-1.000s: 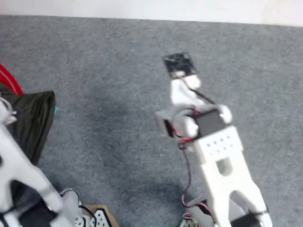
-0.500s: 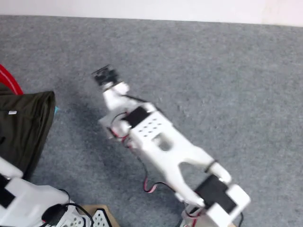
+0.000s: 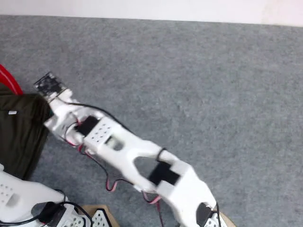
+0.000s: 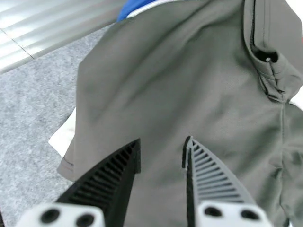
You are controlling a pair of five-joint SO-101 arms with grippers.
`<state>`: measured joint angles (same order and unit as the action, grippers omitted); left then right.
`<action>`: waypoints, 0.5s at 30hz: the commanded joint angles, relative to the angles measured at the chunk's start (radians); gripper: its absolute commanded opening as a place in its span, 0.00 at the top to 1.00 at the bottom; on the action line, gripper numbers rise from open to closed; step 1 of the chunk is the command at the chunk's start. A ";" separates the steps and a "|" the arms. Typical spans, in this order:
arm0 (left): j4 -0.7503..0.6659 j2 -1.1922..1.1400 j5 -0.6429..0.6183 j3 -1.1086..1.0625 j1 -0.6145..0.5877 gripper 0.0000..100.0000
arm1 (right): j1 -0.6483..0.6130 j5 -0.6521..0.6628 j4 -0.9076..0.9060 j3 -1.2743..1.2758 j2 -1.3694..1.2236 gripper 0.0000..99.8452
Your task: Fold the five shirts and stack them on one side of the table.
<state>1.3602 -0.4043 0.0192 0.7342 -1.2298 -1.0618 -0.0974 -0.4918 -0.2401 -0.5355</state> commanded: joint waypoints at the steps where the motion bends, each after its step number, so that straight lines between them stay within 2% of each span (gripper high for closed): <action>1: -0.020 -0.007 0.000 0.048 -0.013 0.84 | -0.007 -0.008 0.036 -0.185 -0.094 0.83; 15: -0.020 -0.010 0.000 0.044 -0.012 0.84 | -0.036 -0.006 0.033 -0.536 -0.377 0.83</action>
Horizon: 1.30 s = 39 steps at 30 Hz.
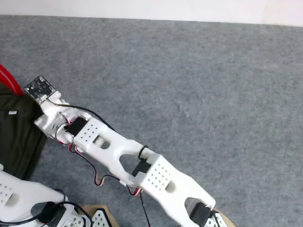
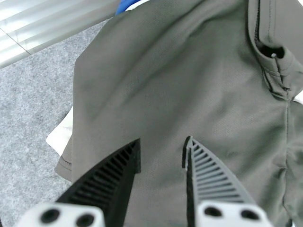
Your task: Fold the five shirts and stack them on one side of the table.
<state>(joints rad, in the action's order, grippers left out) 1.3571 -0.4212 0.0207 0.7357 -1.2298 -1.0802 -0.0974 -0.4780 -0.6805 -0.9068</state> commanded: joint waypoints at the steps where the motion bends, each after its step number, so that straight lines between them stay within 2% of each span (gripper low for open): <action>1: -0.017 0.007 -0.002 0.042 -0.010 0.84 | -0.022 -0.006 0.019 -0.113 -0.025 0.83; 17: -0.009 0.005 -0.002 0.041 -0.001 0.84 | -0.051 -0.002 0.018 -0.437 -0.346 0.84; 19: -0.009 0.005 -0.002 0.039 0.005 0.84 | -0.051 -0.002 0.018 -0.441 -0.357 0.87; 22: -0.012 0.005 -0.002 0.013 0.005 0.84 | -0.048 -0.002 0.018 -0.443 -0.360 0.99; 25: -0.017 0.005 0.000 -0.022 0.013 0.84 | -0.044 -0.002 0.008 -0.444 -0.358 0.98; 28: -0.017 0.005 0.000 -0.068 0.028 0.84 | -0.033 -0.002 -0.101 -0.515 -0.358 1.00; 32: -0.017 0.005 0.000 -0.124 0.059 0.84 | -0.002 -0.002 -0.348 -0.710 -0.363 1.00; 39: -0.009 0.008 0.000 -0.139 0.151 0.84 | 0.151 -0.002 -0.757 -1.106 -0.358 1.00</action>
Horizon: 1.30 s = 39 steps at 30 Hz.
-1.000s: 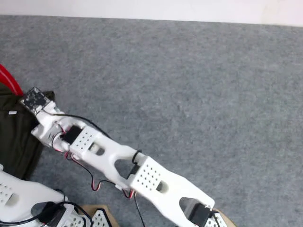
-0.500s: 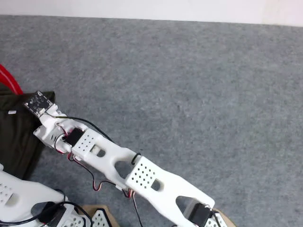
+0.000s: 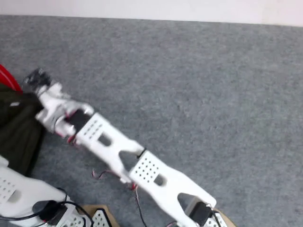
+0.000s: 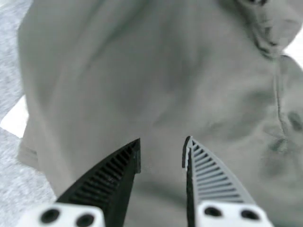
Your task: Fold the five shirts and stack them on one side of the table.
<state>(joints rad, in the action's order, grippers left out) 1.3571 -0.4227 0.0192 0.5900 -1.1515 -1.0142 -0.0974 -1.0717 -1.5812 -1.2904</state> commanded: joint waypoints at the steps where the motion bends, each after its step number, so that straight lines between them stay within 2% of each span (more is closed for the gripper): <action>1: -0.009 0.010 0.002 0.007 0.091 0.84 | 0.110 -0.002 -0.217 -0.217 0.036 1.00; 7: -0.009 0.010 0.002 0.007 0.193 0.84 | 0.288 0.000 -0.575 -0.189 0.150 1.00; 10: -0.009 0.015 0.002 0.007 0.240 0.84 | 0.364 0.000 -0.693 -0.189 0.209 1.00; 14: -0.009 0.018 0.002 0.010 0.312 0.84 | 0.487 0.000 -0.693 -0.186 0.251 1.00; 20: -0.018 0.008 0.002 0.010 0.458 0.84 | 0.578 0.009 -0.694 -0.182 0.274 1.00; 23: -0.072 -0.024 0.002 0.005 0.541 0.84 | 0.607 0.078 -0.694 -0.177 0.268 1.00; 28: -0.157 -0.151 0.002 0.010 0.656 0.83 | 0.647 0.091 -0.693 -0.180 0.232 1.00; 36: -0.279 -0.251 0.002 0.012 0.707 0.83 | 0.661 0.092 -0.690 -0.186 0.150 1.00; 39: -0.282 -0.248 0.002 0.012 0.713 0.83 | 0.659 0.092 -0.688 -0.186 0.147 1.00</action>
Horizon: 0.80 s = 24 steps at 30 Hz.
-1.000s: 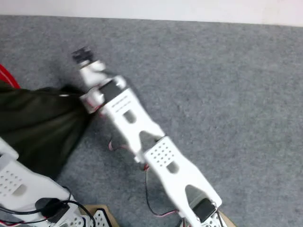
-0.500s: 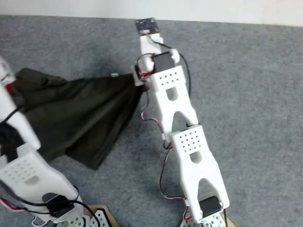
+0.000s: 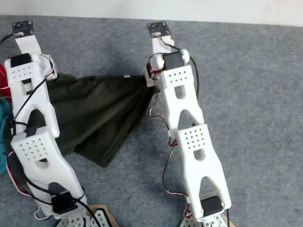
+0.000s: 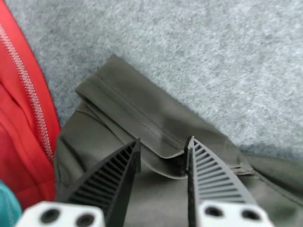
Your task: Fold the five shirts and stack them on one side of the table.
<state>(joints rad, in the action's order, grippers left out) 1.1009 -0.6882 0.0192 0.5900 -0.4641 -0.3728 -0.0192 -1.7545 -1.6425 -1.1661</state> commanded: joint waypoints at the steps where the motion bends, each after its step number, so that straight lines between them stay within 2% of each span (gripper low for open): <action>1: -0.025 0.018 0.002 0.012 0.025 0.83 | 0.016 0.014 -0.005 -0.125 0.022 1.00; 11: -0.018 0.062 0.000 0.008 0.094 0.83 | 0.013 0.044 -0.004 -0.127 0.022 1.00; 16: 0.064 0.120 0.000 0.007 0.111 0.83 | 0.007 0.069 -0.004 -0.127 0.022 1.00; 24: 0.054 -0.018 0.003 0.012 0.111 0.83 | 0.007 0.069 -0.004 -0.127 0.019 1.00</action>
<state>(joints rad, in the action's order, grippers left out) 1.1592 -0.6682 0.0192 0.5900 -0.3675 -0.3728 0.0391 -1.7545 -1.6425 -1.1661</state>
